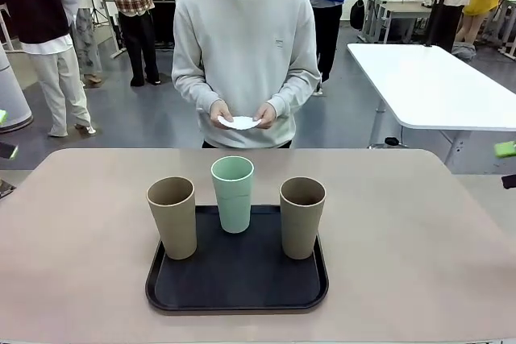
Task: Place coasters on the table and set cups on them.
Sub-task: Pick up one Reusable plastic cup and place it on a coaster set by the human.
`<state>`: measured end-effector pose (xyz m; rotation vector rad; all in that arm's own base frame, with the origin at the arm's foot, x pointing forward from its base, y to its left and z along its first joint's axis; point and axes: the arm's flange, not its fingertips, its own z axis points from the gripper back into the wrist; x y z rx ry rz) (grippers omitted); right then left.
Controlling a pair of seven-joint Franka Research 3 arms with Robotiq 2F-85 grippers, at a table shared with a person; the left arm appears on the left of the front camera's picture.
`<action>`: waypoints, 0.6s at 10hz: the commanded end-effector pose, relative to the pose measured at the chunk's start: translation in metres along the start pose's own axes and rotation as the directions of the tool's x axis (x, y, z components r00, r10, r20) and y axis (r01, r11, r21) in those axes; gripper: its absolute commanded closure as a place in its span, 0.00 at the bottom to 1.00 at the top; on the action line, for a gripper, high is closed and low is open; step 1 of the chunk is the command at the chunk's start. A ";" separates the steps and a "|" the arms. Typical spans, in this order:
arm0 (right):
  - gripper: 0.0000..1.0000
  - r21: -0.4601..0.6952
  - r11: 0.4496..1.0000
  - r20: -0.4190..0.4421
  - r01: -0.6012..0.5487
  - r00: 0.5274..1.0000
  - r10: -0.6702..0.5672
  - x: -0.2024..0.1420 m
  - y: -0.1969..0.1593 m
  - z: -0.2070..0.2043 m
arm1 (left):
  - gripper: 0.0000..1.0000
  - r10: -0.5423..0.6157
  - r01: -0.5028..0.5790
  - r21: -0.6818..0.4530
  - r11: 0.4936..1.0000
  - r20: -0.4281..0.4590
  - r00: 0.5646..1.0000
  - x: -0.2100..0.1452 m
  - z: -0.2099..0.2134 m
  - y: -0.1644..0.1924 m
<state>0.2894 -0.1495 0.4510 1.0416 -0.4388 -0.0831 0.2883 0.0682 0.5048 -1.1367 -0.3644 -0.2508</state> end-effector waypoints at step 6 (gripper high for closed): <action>0.00 0.099 0.994 0.128 0.038 0.990 -0.050 -0.070 -0.010 0.030 | 0.00 0.259 -0.259 0.143 0.955 0.021 0.966 -0.018 0.021 0.024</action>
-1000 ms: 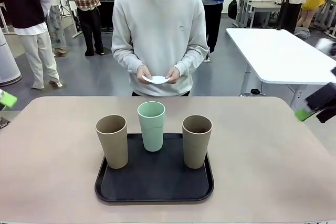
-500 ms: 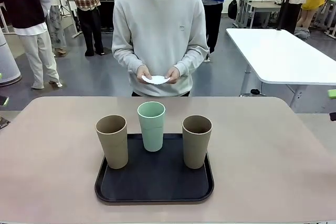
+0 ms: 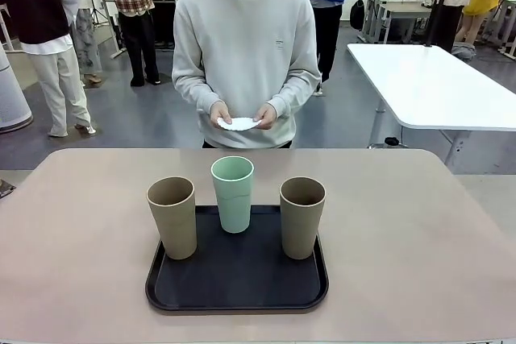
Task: Place coasters on the table and set cups on them.
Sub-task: Pick up one Reusable plastic cup and place it on a coaster set by the human.
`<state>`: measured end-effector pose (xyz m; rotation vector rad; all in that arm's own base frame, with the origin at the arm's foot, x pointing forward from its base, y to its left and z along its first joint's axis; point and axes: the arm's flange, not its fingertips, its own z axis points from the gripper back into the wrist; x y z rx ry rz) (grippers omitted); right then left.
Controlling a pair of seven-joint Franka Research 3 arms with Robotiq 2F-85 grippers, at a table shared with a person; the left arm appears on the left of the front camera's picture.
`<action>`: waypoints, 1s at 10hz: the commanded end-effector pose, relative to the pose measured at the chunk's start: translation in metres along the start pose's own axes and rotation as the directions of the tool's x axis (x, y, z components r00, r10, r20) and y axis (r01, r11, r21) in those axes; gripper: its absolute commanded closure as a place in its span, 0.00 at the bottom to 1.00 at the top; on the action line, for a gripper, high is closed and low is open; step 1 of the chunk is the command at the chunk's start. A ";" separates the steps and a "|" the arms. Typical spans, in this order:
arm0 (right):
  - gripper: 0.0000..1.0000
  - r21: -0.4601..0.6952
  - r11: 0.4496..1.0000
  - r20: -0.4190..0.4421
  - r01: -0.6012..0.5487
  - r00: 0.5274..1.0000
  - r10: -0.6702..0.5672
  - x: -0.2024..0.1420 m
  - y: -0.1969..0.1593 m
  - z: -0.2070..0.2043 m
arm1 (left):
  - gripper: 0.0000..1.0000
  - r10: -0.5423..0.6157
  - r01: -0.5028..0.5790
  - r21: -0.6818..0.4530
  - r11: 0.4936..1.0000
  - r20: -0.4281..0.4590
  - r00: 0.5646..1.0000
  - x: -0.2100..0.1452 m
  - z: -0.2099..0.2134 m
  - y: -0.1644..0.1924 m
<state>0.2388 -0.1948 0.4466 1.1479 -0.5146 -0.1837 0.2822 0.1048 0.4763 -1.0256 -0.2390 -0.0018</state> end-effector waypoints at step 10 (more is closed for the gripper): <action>0.00 -0.007 1.000 0.013 -0.012 1.000 0.012 -0.009 0.006 0.012 | 0.00 0.017 -0.017 0.004 1.000 0.048 0.999 -0.006 0.014 -0.011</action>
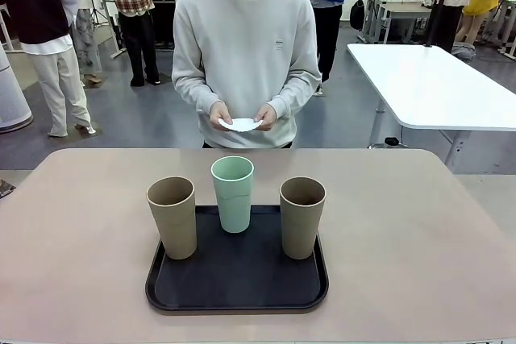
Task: Place coasters on the table and set cups on them.
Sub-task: Pick up one Reusable plastic cup and place it on a coaster set by the human.
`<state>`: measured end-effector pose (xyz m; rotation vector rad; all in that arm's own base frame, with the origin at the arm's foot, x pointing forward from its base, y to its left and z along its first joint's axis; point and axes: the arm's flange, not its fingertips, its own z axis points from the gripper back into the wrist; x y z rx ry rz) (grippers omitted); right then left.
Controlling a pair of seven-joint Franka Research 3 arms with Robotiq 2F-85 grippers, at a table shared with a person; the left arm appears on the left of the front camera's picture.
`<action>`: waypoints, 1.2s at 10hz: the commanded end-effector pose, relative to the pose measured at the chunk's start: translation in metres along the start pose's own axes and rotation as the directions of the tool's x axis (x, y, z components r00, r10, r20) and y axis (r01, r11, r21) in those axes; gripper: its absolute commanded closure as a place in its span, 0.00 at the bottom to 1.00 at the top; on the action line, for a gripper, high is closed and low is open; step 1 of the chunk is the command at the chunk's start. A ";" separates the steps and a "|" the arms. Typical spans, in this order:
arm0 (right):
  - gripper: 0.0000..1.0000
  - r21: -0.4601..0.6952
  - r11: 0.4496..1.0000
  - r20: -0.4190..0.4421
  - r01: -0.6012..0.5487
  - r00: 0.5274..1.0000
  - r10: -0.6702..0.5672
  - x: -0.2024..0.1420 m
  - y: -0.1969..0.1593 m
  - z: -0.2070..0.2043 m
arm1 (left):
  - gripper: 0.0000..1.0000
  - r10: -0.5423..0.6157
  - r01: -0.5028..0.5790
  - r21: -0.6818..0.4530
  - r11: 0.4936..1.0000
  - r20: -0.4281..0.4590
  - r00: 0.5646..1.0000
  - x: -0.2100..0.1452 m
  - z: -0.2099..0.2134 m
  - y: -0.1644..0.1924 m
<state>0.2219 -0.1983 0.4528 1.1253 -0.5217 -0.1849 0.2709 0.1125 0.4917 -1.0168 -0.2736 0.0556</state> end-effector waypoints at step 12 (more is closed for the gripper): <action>0.00 0.013 1.000 0.007 -0.003 1.000 0.003 0.002 0.000 0.000 | 0.00 -0.013 0.013 -0.010 1.000 -0.007 1.000 0.000 -0.002 -0.001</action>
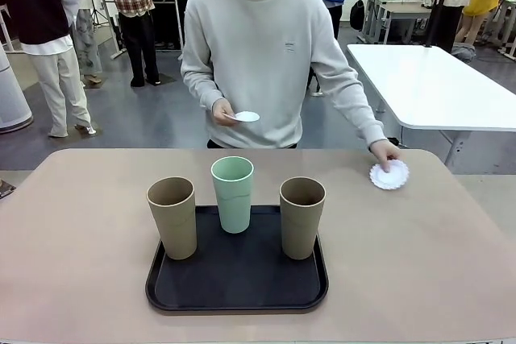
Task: Place coasters on the table and set cups on them.
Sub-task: Pick up one Reusable plastic cup and place it on a coaster set by the human.
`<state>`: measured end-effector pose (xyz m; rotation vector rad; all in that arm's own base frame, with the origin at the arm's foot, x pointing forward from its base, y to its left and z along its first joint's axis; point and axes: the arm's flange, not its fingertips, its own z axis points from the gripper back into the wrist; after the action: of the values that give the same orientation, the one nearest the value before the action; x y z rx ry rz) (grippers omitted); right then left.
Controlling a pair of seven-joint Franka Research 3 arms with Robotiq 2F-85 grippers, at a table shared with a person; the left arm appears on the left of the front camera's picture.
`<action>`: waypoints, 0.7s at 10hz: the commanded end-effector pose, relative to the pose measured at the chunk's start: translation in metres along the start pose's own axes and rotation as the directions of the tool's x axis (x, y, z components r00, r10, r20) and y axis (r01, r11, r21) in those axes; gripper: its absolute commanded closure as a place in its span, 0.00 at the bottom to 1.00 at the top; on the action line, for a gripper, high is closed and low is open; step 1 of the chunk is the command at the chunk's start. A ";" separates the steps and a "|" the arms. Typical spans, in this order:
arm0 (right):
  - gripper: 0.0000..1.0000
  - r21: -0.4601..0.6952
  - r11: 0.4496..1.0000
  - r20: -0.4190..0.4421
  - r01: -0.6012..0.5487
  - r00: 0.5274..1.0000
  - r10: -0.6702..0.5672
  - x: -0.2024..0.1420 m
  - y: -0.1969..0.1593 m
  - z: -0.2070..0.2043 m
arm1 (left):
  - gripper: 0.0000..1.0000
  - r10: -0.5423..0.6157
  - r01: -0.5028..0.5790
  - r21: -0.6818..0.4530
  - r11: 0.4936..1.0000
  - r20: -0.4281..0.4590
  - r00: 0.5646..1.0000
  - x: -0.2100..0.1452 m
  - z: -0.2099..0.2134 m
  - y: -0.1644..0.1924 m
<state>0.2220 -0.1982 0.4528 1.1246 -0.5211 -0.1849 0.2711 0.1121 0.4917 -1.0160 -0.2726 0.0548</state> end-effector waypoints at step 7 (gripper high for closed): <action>0.00 0.014 1.000 0.007 -0.003 1.000 0.003 0.002 0.000 0.000 | 0.00 -0.013 0.013 -0.010 1.000 -0.006 1.000 0.000 -0.002 -0.001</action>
<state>0.2220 -0.1982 0.4528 1.1246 -0.5212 -0.1850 0.2711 0.1121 0.4917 -1.0160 -0.2726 0.0547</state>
